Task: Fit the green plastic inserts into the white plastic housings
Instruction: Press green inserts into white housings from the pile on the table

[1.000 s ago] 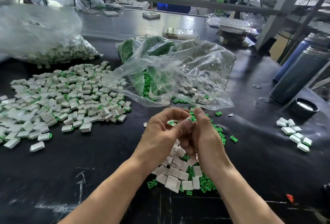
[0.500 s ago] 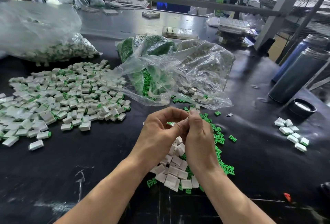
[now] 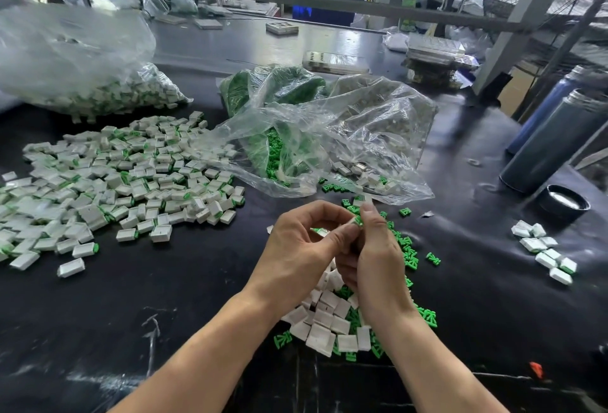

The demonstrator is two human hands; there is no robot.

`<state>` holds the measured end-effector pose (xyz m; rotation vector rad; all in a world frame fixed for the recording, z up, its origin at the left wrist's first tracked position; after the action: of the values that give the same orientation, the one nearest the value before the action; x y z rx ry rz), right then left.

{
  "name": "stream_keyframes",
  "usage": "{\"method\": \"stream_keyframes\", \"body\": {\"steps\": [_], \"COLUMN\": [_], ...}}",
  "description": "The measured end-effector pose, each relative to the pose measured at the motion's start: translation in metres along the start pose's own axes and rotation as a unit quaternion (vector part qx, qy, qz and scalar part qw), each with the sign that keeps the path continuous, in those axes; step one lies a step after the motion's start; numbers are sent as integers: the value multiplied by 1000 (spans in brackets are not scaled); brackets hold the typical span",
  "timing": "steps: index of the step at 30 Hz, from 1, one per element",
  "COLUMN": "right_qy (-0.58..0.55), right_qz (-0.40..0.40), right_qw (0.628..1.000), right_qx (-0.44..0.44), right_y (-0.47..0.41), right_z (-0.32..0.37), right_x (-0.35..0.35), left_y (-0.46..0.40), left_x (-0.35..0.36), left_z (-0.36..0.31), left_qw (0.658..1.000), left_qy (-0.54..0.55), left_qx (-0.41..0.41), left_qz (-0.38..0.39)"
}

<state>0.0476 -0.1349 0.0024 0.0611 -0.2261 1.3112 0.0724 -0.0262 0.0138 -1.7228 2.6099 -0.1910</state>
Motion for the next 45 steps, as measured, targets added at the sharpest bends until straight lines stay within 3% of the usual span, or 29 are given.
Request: {"method": "stream_keyframes", "body": {"steps": [14, 38, 45], "right_qy": [110, 81, 199], "right_qz": [-47, -37, -37], "right_qw": [990, 992, 962], "right_qx": [-71, -89, -182], "right_y": [-4, 1, -3], "right_z": [5, 9, 24], "right_x": [-3, -3, -23], "left_y": [5, 4, 0], "left_x": [6, 4, -16], "left_z": [-4, -3, -8], "left_qw": [1000, 999, 995], "left_qy": [0, 6, -8], "left_qx": [13, 18, 37], "left_qz": [-24, -34, -91]}}
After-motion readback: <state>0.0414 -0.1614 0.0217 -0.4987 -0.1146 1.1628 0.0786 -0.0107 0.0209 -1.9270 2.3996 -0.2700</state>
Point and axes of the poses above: each hand's wrist, its own y-axis away from the middle knuckle, its own x-axis out of the palm, z = x × y, the point moved 5 cm from there along -y, towards the middle knuckle, and after that the axes turned 4 degrees about -x, right-handed, at the moved point
